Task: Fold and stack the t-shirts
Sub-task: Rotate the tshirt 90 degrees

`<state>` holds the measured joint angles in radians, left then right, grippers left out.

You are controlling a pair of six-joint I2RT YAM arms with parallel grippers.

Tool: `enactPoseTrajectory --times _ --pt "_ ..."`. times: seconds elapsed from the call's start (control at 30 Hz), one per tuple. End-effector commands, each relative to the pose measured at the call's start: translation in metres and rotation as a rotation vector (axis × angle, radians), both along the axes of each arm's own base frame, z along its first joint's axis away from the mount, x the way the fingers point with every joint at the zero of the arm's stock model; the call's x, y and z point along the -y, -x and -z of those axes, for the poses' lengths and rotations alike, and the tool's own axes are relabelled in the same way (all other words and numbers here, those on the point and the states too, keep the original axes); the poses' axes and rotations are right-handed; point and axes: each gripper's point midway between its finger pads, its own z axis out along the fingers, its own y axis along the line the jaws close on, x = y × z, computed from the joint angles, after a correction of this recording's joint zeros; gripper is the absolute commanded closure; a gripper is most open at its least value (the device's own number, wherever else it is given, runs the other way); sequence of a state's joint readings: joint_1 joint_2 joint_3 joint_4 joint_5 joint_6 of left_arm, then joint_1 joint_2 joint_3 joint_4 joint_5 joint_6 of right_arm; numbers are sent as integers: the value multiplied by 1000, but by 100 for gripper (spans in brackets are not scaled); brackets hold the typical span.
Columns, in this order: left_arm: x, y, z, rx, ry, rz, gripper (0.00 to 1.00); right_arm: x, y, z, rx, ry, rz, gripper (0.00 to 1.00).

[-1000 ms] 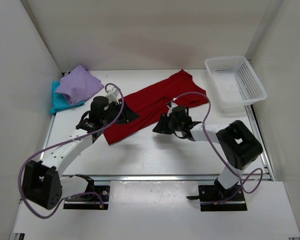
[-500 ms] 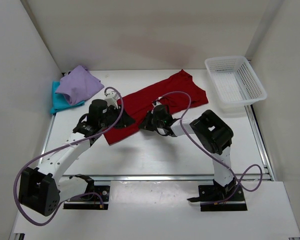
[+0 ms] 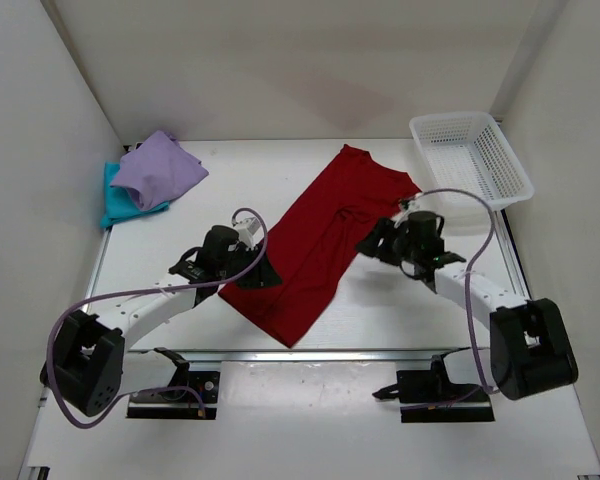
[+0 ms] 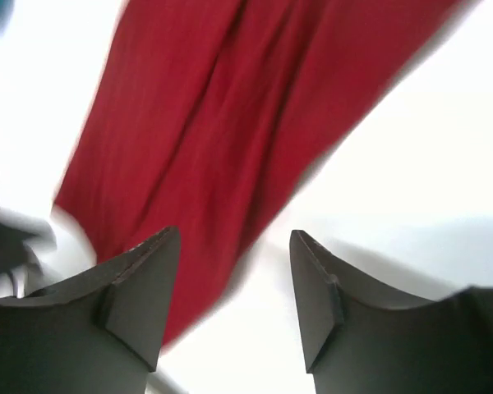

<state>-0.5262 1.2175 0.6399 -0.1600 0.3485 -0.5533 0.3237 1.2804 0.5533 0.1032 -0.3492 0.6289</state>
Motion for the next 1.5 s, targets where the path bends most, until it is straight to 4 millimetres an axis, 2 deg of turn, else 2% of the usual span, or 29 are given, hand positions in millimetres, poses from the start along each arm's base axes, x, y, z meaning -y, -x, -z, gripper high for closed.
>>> enactPoseTrajectory --times 0.0,0.07,0.1,0.2,0.33,0.47,0.53,0.57,0.63,0.67,0.7,0.73,0.77,0.87,0.9,0.93,0.97,1.03,1.07,1.1,1.17,1.2,1.23,1.27,1.3,1.33,1.4,1.43,1.47 --pt "-2 -5 -4 27 38 -42 49 50 -59 -25 116 98 132 47" --pt "-1 -4 -4 41 33 -29 47 69 -88 -11 102 139 199 49" --pt "3 -3 -8 54 42 -19 47 80 -110 -23 145 129 243 50" --pt "11 11 -3 35 84 19 48 101 -147 -2 111 147 321 51" --pt "16 19 4 16 111 39 49 126 -173 19 63 169 417 51" --pt "14 16 -3 39 113 33 51 128 -195 32 32 179 434 48" --pt "16 17 -2 28 117 36 51 123 -213 28 35 178 412 50" --pt "16 16 -3 28 123 31 51 112 -211 46 -16 184 380 54" --pt "15 15 -1 17 130 26 51 103 -235 38 7 161 357 74" --pt "16 16 0 15 132 29 52 95 -235 52 -31 149 329 82" --pt "16 16 1 17 126 29 51 93 -251 47 -9 145 327 96" --pt "16 19 3 14 123 36 51 78 -265 31 32 118 281 100" --pt "16 19 4 7 120 33 50 70 -267 45 -4 126 255 100" --pt "18 24 13 -26 108 45 51 32 -314 -4 79 173 120 86" --pt "18 25 15 -22 101 48 50 27 -316 2 69 200 99 83" --pt "20 28 14 -33 100 54 50 22 -318 -14 85 243 79 76" --pt "19 26 13 -20 92 54 49 25 -315 -23 87 277 81 74" --pt "14 19 8 12 57 32 47 31 -306 -67 139 286 91 67" --pt "9 18 7 22 33 27 47 32 -294 -60 112 283 76 65" --pt "1 11 5 40 5 -1 46 34 -285 -97 175 262 83 64" --pt "-17 3 4 63 -29 -66 46 40 -239 -123 226 249 73 58" --pt "-28 0 7 58 -45 -93 45 38 -217 -99 191 236 62 54" --pt "-43 -4 13 44 -69 -143 44 40 -204 -139 298 209 83 53" --pt "-51 -6 16 48 -84 -167 44 38 -169 -129 272 176 76 52" --pt "-63 -9 20 27 -84 -215 44 28 -141 -97 225 135 50 52" --pt "-72 -9 23 10 -81 -249 43 13 -126 -120 308 92 28 53" --pt "-87 -12 30 5 -110 -311 41 1 -72 -71 232 77 -11 53" --pt "-96 -12 35 0 -136 -343 39 -12 -54 -74 247 39 -43 53" --pt "-102 -11 39 -19 -136 -373 38 -11 -32 -48 195 49 -58 54"
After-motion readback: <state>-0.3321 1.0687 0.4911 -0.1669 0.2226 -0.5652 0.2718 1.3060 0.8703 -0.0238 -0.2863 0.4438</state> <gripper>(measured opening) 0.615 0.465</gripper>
